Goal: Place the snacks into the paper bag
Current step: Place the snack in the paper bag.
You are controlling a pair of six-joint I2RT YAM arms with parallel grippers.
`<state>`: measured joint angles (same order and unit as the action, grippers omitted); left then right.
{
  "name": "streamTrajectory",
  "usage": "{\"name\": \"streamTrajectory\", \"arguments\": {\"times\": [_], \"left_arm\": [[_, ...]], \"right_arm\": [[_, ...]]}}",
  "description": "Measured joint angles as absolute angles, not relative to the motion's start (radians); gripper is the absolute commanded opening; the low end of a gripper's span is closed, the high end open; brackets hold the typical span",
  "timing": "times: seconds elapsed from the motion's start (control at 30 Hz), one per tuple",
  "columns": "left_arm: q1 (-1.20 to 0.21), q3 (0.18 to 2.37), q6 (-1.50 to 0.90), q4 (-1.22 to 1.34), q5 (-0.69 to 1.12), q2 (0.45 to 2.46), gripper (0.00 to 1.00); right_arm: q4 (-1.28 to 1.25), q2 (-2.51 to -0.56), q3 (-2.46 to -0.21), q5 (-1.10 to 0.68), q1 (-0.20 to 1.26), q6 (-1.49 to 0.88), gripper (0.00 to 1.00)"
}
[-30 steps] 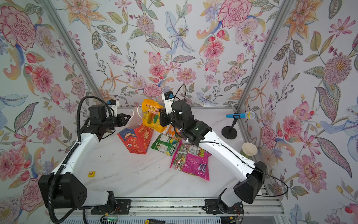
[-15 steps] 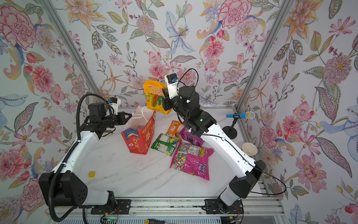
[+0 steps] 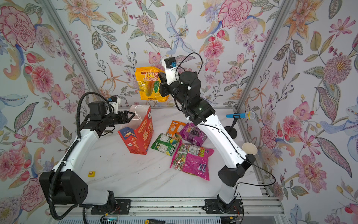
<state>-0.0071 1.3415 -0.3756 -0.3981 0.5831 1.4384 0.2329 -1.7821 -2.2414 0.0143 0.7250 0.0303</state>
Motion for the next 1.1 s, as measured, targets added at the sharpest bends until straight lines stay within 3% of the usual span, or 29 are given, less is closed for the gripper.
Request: {"name": "streamTrajectory", "arguments": {"times": [0.73,0.93,1.1], "left_arm": [[-0.031,1.489,-0.263,-0.585,0.315,1.532,0.79],[-0.068,1.515,-0.245,-0.612,0.300,1.591,0.70],[-0.073,1.518,-0.233,-0.635,0.278,1.609,0.48]], "right_arm": [[0.288,-1.792,-2.255,-0.038,0.716,0.031,0.00],[0.288,-1.796,-2.243,-0.046,0.716,0.030,0.00],[0.280,-1.808,-2.242,-0.065,0.708,0.030,0.00]]}}
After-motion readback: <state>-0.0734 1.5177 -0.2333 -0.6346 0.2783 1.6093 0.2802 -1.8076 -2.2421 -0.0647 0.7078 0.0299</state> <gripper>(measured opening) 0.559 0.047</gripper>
